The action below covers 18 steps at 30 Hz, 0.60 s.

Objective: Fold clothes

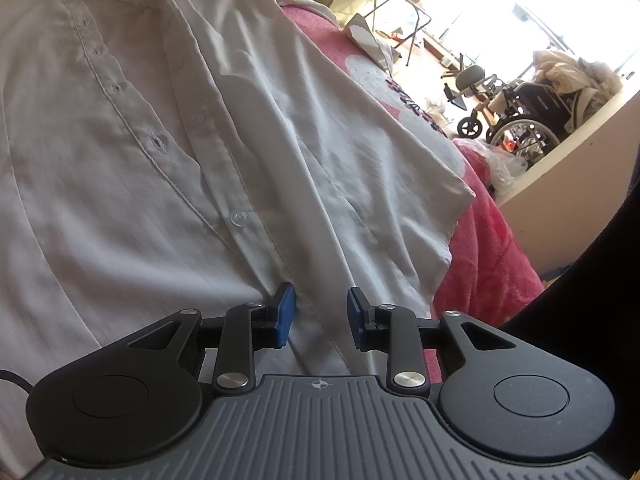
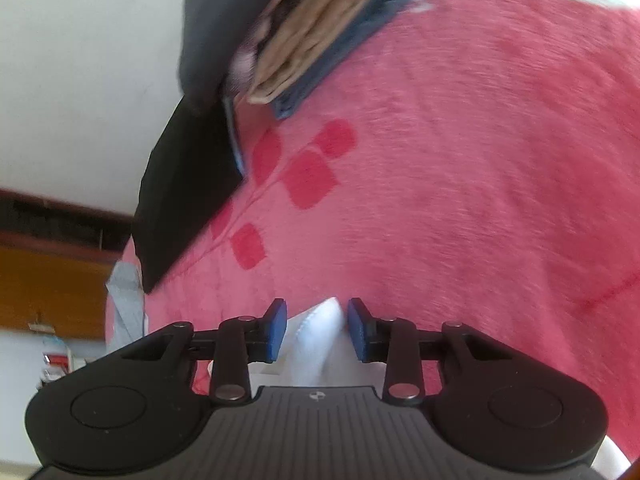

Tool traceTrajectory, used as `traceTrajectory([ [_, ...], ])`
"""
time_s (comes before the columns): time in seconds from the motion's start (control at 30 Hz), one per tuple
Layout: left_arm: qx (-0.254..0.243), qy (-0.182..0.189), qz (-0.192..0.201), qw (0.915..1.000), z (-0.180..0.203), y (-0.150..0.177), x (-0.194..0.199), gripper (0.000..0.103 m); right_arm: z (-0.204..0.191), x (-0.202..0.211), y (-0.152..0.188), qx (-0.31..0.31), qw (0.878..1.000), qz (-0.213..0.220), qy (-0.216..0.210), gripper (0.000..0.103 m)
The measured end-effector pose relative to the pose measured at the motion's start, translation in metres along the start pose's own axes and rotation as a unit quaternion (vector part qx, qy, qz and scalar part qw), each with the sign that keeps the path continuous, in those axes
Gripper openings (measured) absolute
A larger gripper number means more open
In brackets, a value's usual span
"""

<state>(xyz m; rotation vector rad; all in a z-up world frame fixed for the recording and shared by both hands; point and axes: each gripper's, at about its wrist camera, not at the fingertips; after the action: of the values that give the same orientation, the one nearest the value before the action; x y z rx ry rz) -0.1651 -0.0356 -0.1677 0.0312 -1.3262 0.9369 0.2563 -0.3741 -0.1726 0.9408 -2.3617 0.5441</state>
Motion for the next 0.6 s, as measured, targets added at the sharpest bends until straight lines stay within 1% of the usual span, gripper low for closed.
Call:
traceTrajectory([
  [0.07,0.001,-0.001,0.0,1.0,0.0,0.0,-0.001,0.028,-0.009,-0.002,0.006,0.031,0.999,-0.006,0.017,0.02],
  [0.1,0.002,-0.001,0.0,1.0,0.0,0.0,-0.001,0.028,-0.014,-0.003,0.009,0.049,0.999,-0.004,0.023,0.01],
  [0.17,0.003,-0.001,0.0,1.0,0.0,0.001,-0.001,0.028,-0.024,-0.003,0.014,0.094,0.995,0.004,0.032,0.006],
  [0.2,0.004,-0.001,0.0,1.0,0.0,0.001,-0.001,0.028,-0.029,-0.001,0.017,0.12,0.992,0.01,0.036,0.005],
  [0.23,0.004,-0.001,0.0,1.0,0.0,0.001,0.0,0.028,-0.036,0.002,0.022,0.155,0.987,0.018,0.04,0.005],
  [0.27,0.005,-0.001,0.0,1.0,0.0,0.001,0.0,0.028,-0.045,0.003,0.028,0.202,0.978,0.026,0.045,0.005],
  [0.3,0.005,0.0,0.0,1.0,0.0,0.001,0.0,0.028,-0.056,0.004,0.036,0.258,0.964,0.035,0.057,0.005],
  [0.37,0.005,0.0,-0.001,1.0,-0.001,0.001,0.0,0.028,-0.074,0.001,0.054,0.365,0.926,0.052,0.085,0.005],
  [0.4,0.004,0.0,-0.001,1.0,-0.001,0.001,-0.001,0.028,-0.079,-0.003,0.064,0.411,0.904,0.058,0.103,0.004],
  [0.43,0.004,0.0,-0.001,1.0,-0.001,0.001,-0.001,0.028,-0.084,-0.007,0.073,0.455,0.88,0.064,0.121,0.004],
  [0.47,0.004,0.0,-0.001,1.0,-0.001,0.001,-0.001,0.028,-0.089,-0.011,0.083,0.498,0.853,0.07,0.138,0.004],
  [0.5,0.004,0.0,-0.001,1.0,-0.001,0.0,0.0,0.028,-0.091,-0.017,0.09,0.526,0.832,0.074,0.159,0.005],
  [0.53,0.004,0.0,-0.001,1.0,-0.001,0.0,0.0,0.028,-0.091,-0.024,0.093,0.539,0.819,0.074,0.182,0.005],
  [0.57,0.003,0.001,-0.001,1.0,-0.002,0.001,0.0,0.028,-0.089,-0.031,0.092,0.538,0.817,0.069,0.196,0.005],
  [0.6,0.004,0.001,-0.001,1.0,-0.002,0.001,0.0,0.028,-0.088,-0.034,0.088,0.523,0.826,0.066,0.199,0.006],
])
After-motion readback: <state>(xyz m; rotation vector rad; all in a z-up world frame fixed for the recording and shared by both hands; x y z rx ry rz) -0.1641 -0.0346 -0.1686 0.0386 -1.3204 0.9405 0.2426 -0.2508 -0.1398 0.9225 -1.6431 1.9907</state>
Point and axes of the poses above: each gripper's, at about its wrist camera, not at the fingertips, and x roughly against the way its jaws point, z to its right, y to its underside, and after that the axes turned 9 degrees about -y, right-handed
